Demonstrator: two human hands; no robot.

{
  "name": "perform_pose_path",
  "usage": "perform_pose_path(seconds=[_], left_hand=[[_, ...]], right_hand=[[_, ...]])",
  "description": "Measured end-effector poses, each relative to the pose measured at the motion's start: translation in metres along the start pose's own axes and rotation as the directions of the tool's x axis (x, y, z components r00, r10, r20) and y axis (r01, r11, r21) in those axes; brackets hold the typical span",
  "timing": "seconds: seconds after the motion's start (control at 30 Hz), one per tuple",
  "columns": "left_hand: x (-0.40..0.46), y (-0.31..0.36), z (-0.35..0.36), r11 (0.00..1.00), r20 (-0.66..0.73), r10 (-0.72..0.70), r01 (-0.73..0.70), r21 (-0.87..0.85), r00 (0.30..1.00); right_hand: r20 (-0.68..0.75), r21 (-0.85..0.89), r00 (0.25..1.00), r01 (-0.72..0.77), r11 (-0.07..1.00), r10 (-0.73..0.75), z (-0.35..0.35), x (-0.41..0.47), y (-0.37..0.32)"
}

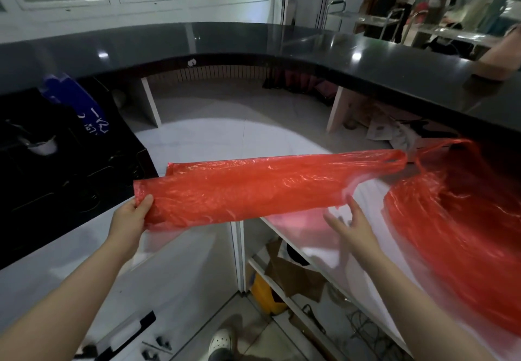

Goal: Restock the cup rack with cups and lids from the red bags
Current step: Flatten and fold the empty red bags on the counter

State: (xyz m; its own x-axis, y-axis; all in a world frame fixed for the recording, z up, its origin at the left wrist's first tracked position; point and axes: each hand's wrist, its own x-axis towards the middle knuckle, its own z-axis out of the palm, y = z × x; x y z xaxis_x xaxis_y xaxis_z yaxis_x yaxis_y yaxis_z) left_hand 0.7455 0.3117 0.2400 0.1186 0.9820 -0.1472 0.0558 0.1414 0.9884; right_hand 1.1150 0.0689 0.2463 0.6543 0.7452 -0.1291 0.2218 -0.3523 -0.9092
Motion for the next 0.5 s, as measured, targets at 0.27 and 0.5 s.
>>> perform_pose_path(seconds=[0.27,0.5], left_hand=[[0.016,0.007,0.014,0.992,-0.050,0.058,-0.052,0.115,0.997],[0.033,0.007,0.039,0.971,-0.033,0.097,-0.087,0.224,0.995]], right_hand=[[-0.049,0.141,0.998,0.051,0.989,-0.044,0.002,0.047,-0.023],[-0.135,-0.259,0.990,-0.007,0.966,-0.029,0.002,0.070,0.002]])
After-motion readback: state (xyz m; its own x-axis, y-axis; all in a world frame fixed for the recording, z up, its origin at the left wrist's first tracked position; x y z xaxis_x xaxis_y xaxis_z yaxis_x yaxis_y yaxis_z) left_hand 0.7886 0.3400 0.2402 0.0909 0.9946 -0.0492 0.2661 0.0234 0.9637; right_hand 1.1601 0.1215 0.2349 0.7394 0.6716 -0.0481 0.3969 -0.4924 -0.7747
